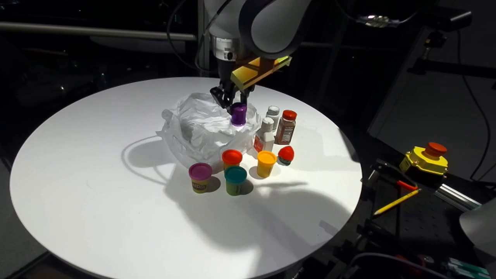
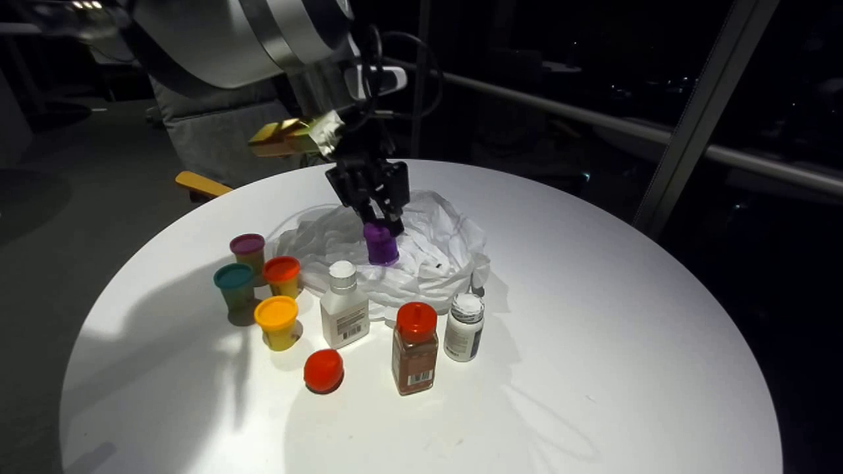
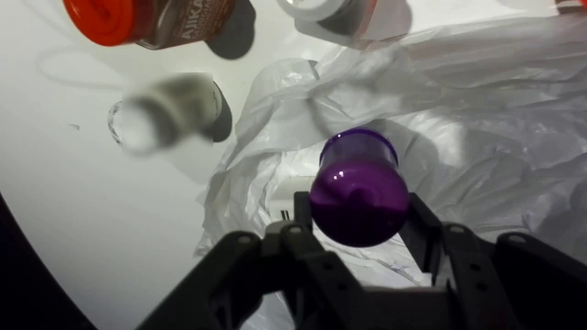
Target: Remove the objects in the plastic and put them on the table.
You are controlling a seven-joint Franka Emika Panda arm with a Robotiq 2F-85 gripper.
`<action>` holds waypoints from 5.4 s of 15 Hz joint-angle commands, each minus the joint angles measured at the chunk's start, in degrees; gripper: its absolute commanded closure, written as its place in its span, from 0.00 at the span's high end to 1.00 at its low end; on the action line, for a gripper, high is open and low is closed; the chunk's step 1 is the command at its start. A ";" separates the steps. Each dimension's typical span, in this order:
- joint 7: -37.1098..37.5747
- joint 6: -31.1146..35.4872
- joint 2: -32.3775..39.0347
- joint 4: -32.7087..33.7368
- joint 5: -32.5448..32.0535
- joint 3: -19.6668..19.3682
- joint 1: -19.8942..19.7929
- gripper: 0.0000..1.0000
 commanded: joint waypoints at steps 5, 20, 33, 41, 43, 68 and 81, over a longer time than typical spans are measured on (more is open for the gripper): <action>9.65 -7.75 -21.18 -18.55 -12.06 8.16 2.73 0.26; 42.23 9.88 -17.30 -32.31 -29.17 17.81 0.18 0.26; 45.95 7.55 -14.17 -27.58 -30.65 18.31 0.12 0.99; 35.06 -6.65 -9.27 -8.49 -31.29 19.59 -2.73 1.00; 32.18 -5.83 -5.68 -3.89 -30.98 18.74 -4.33 1.00; 39.89 -0.44 14.12 16.93 16.56 4.00 -10.55 1.00; 44.72 4.88 17.61 17.33 16.59 0.94 -9.50 0.67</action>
